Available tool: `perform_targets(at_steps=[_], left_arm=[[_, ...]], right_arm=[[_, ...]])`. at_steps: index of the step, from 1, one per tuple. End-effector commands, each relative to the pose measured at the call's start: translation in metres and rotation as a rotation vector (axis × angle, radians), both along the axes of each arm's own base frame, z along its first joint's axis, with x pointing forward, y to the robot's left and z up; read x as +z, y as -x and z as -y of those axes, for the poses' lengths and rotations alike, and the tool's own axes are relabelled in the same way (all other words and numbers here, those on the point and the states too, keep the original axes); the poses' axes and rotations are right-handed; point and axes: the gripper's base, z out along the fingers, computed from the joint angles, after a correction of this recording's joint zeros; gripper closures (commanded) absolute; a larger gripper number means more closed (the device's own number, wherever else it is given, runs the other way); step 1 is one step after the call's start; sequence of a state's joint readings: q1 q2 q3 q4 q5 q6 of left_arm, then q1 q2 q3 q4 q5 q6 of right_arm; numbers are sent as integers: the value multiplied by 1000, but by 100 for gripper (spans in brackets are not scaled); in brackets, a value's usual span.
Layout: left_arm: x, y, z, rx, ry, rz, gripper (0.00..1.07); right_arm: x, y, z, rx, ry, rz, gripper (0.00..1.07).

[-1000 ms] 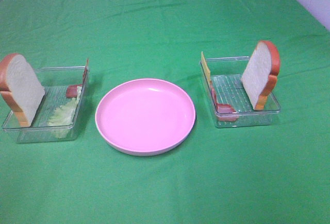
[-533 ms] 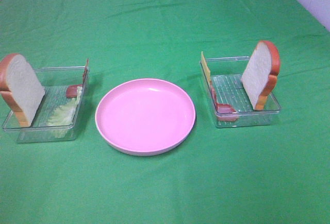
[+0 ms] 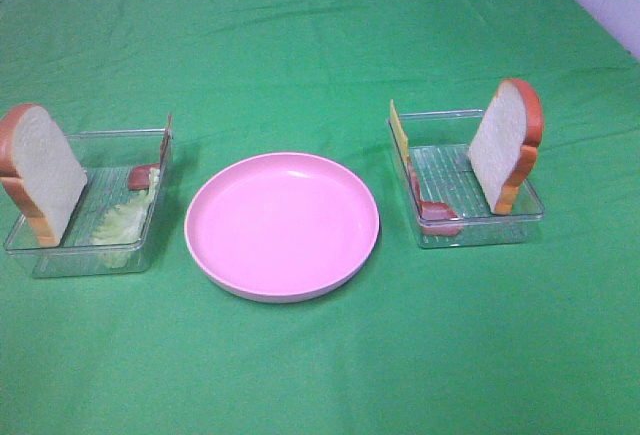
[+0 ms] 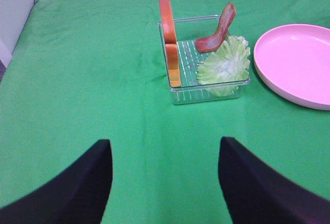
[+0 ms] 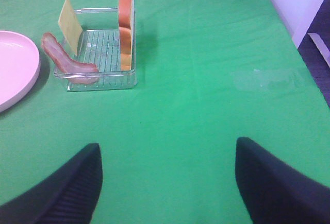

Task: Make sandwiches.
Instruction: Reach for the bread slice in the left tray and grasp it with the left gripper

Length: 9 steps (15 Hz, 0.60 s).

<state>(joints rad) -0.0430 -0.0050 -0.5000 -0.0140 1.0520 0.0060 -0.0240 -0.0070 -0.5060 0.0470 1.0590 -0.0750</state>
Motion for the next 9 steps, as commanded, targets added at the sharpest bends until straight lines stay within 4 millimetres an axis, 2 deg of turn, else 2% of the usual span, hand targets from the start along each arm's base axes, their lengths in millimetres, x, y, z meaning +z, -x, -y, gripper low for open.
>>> perform_targets(at_steps=[1,6,9], left_arm=[[0,3,1,-1,8,27,48],[0,2,-1,16,-5,28,48],[25,-10,-2,41,21,91,48]], right_arm=[[-1,2,0,0,5,12,38],[-1,2,0,0,5,12,38],[-1,2,0,0,5,12,38]])
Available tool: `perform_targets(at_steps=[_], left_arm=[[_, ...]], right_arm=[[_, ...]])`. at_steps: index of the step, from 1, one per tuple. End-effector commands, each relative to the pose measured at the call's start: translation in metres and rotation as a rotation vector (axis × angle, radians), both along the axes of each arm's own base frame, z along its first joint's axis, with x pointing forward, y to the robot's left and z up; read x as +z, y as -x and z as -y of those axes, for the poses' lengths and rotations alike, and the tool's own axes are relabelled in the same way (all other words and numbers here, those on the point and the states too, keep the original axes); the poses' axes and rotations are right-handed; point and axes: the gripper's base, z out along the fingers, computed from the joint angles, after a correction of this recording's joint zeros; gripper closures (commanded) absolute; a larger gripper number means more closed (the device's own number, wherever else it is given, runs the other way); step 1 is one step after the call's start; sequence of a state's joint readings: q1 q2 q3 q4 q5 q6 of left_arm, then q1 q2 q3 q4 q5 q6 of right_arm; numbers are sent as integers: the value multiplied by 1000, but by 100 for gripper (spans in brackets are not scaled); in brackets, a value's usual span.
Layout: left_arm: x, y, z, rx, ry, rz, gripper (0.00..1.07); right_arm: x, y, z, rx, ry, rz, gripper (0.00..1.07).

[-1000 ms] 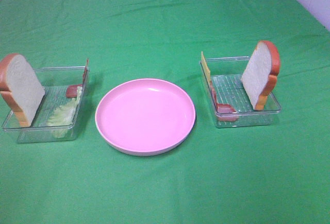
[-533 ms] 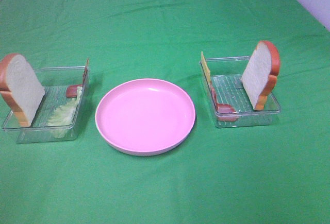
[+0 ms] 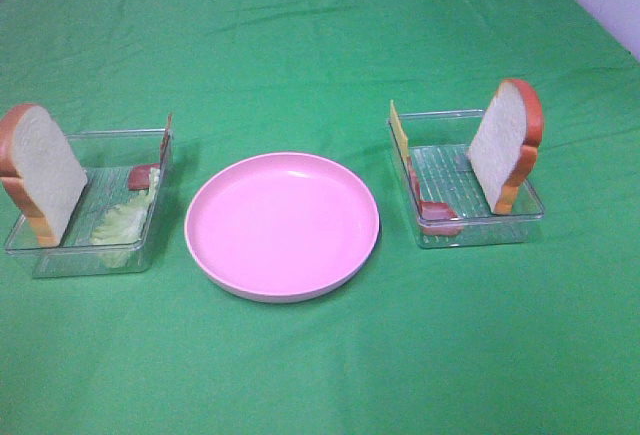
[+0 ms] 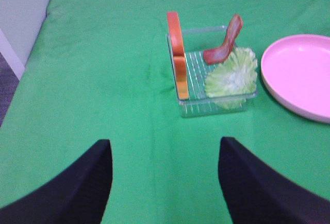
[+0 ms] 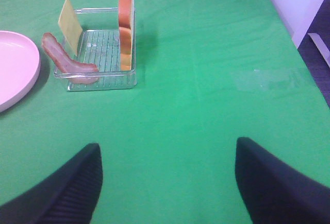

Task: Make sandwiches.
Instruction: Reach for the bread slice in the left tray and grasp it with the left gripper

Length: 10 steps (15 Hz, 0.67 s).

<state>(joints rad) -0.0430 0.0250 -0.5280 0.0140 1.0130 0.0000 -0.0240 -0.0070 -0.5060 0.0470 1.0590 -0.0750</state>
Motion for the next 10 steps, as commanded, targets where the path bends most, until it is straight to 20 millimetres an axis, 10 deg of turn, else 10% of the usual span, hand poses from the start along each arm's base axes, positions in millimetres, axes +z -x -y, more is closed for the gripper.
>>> perform_targets(at_steps=[1,10], left_arm=[[22,-18,1,38,75,33,46],[45,-172,12,64,150,-472,41]], right_arm=[[-1,2,0,0,5,12,38],[-1,2,0,0,5,12,38]])
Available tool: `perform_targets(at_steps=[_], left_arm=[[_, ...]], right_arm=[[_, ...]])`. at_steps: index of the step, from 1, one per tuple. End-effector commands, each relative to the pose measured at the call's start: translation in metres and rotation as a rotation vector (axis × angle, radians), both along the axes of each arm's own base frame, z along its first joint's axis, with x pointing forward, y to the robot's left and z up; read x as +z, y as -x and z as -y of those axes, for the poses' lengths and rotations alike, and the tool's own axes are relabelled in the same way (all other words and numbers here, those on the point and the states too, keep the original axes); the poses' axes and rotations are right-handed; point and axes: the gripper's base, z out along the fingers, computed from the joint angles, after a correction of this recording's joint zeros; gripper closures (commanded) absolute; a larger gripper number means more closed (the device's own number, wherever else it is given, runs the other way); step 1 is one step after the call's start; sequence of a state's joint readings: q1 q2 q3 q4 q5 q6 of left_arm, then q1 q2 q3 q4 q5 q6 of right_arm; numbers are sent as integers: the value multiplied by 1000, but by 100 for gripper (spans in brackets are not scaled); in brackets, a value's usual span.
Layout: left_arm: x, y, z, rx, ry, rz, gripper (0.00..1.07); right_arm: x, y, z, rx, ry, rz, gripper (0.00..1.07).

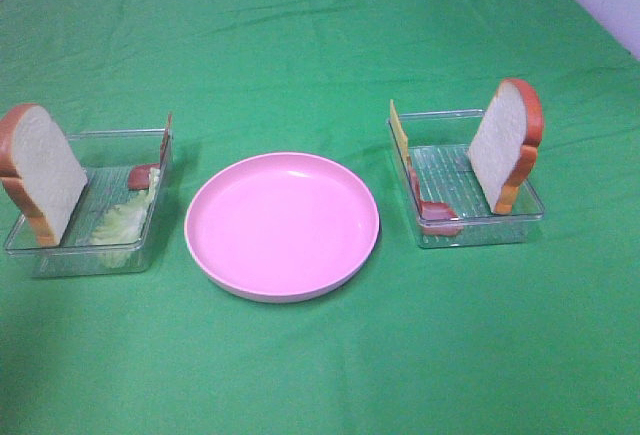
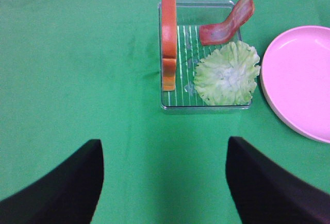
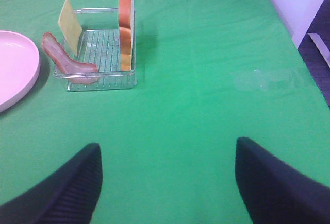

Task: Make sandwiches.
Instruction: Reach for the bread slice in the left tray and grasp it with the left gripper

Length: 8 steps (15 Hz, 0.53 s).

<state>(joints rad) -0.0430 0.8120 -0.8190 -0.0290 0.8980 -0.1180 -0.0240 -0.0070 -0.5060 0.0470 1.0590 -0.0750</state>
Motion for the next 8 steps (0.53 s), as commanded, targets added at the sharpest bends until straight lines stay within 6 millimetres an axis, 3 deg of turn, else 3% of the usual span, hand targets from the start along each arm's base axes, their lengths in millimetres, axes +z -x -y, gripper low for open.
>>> perform_targets(at_steps=[1,6,8], left_arm=[[-1,-62,4,7,29,-193,41],[-22,-154,8,3,17,-389,41],[-34,-178,9,3,16,-417,41]], right_arm=[[-1,2,0,0,5,12,38],[-1,2,0,0,5,12,38],[-1,2,0,0,5,12,38]])
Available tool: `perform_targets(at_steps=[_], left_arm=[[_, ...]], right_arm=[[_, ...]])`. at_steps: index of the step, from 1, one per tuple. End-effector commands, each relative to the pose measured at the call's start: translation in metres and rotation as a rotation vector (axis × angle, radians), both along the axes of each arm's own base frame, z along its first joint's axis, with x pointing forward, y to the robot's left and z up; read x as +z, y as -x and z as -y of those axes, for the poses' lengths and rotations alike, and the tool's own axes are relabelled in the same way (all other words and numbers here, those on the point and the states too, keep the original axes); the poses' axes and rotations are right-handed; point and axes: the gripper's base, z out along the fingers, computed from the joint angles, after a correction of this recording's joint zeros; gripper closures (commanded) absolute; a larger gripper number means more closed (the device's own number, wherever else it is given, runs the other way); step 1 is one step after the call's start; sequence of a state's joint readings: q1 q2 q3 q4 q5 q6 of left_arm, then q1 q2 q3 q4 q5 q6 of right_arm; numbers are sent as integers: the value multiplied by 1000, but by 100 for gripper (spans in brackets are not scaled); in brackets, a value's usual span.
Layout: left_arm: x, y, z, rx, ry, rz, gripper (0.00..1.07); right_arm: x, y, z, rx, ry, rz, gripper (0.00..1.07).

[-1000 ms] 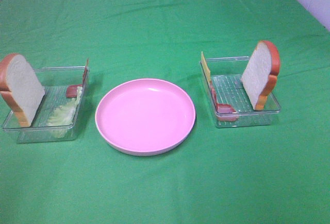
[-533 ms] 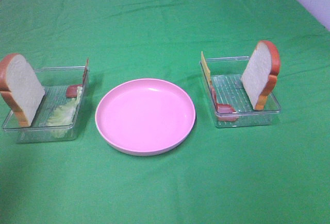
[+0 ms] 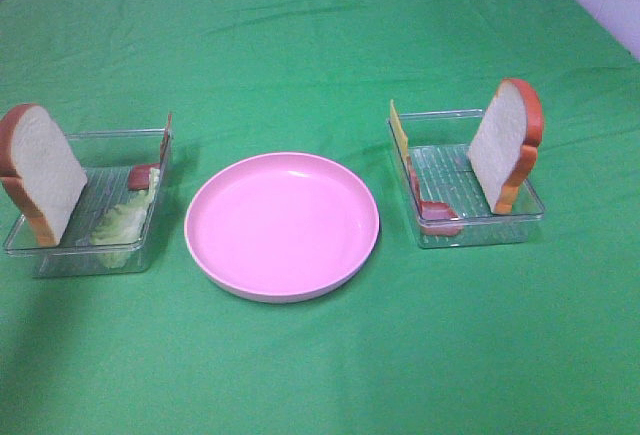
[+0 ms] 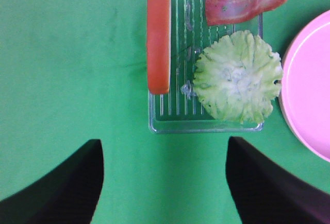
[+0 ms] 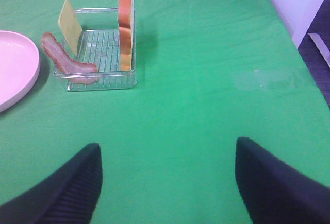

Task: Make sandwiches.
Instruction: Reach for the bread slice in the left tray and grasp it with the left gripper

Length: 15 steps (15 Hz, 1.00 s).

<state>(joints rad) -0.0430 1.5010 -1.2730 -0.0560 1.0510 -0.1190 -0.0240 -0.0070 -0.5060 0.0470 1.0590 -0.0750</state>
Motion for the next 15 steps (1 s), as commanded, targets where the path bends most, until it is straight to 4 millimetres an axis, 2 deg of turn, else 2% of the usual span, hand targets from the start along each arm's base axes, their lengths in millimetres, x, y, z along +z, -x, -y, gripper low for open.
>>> perform_targets(at_steps=[1,3,4,7,9,12,15], left_arm=[[-21,-34,0,0,-1,-60,39],[-39,-60,1,-20,-10,-94,34],[-55,-77,2,-20,-10,-114,34],[-79,-101,8,-46,-16,-99,34],[-96,-108,15,-64,-19,-117,34],[-108,-111,17,-67,-20,-139,37],[-109,-111,17,-58,-14,-142,55]], right_arm=[[-1,2,0,0,5,12,38],[-1,2,0,0,5,12,38],[-1,2,0,0,5,12,38],[-1,2,0,0,5,12,38],[-1,2,0,0,4,12,38],[-1,2,0,0,4,12,38],[-1,2,0,0,4,12,38]])
